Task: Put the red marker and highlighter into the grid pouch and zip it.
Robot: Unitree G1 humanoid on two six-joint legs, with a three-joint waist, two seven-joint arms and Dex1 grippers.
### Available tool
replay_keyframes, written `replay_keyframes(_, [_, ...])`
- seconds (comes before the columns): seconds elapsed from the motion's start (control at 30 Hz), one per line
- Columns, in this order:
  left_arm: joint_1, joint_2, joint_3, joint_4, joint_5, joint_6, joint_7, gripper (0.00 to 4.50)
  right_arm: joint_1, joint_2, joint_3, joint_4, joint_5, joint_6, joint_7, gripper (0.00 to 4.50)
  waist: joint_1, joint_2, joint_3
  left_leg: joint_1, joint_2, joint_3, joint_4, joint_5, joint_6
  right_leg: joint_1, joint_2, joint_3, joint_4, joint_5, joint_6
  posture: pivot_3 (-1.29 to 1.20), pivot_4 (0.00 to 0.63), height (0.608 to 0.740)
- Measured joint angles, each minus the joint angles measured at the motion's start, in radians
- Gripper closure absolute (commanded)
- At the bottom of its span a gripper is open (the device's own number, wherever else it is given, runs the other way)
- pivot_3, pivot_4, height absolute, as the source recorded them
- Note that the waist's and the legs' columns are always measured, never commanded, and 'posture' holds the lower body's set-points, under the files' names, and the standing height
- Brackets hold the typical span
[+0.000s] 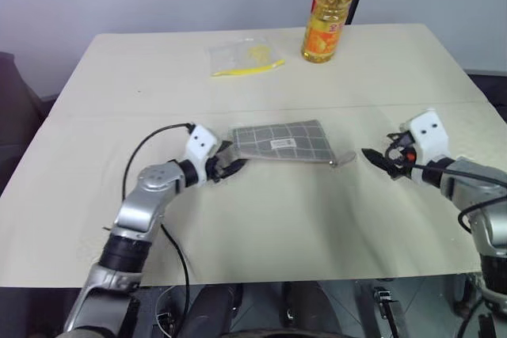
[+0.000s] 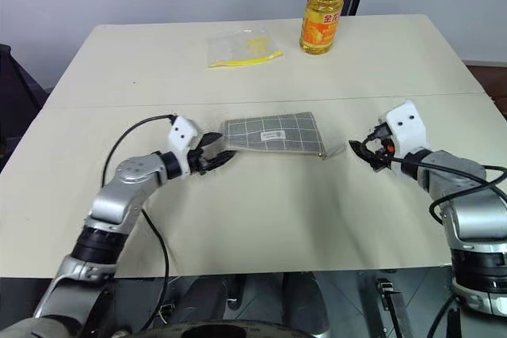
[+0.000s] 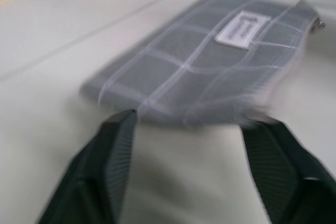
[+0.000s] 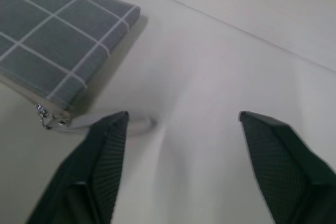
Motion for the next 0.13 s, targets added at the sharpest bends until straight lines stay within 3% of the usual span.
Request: replay_keyframes(0.13, [0.088,0.059,0.077,-0.038,-0.014,0.007,0.010,1.38,0.058,-0.003,-0.064,-0.003,0.034,-0.043,0.049,1.00,0.005,0.000,0.000,0.000,0.000,0.000,0.000,0.000,0.000,0.001,0.000,0.000,0.000,0.000,0.000,0.00,0.150,0.740])
